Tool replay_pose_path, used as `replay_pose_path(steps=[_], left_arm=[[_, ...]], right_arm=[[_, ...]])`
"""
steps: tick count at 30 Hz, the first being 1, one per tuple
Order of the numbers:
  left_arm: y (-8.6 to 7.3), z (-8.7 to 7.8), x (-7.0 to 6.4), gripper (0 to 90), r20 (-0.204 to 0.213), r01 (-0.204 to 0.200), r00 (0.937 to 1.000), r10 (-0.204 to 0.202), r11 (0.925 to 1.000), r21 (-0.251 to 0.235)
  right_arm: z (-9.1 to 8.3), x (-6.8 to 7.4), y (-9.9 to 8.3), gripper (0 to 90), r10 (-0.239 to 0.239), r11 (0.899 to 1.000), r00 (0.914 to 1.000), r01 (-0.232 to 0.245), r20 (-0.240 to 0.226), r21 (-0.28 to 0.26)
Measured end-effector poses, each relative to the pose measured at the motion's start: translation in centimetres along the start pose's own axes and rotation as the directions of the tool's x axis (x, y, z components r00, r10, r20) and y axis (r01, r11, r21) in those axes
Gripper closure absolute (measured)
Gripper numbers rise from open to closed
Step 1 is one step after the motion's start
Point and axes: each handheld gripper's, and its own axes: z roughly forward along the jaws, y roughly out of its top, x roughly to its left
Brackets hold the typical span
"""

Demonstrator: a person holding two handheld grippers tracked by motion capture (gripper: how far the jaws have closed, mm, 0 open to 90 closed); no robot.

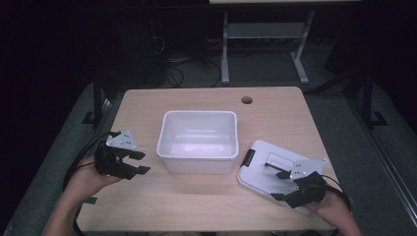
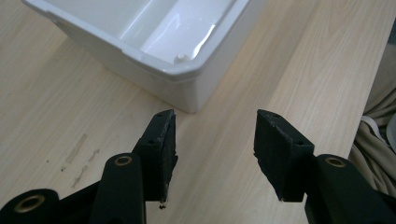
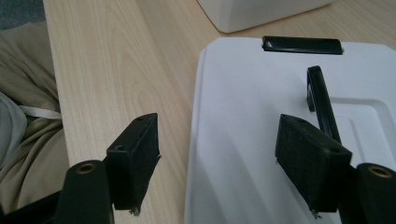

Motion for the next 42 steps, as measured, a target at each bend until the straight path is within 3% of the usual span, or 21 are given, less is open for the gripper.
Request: replay_pose_path(steps=[10,25,42], left_arm=[[-1.9,0.3,-0.7,46.4,-0.006,0.020,0.9998,-0.020,0.9998,-0.004],[-4.4,1.9,-1.6,40.1,-0.007,0.046,0.9989,-0.046,0.9989,-0.010],[-6.0,3.9,-2.2,35.8,-0.028,0.050,0.9984,-0.050,0.9987,-0.009]], right_arm=[[-0.4,-0.2,0.6,29.8,-0.010,1.000,0.9999,0.010,0.008,0.009],[-1.2,-0.7,1.8,30.0,-0.027,0.999,0.9993,0.027,0.026,0.024],[-1.6,-2.1,2.4,30.2,-0.011,0.998,0.9989,0.009,0.045,0.057]])
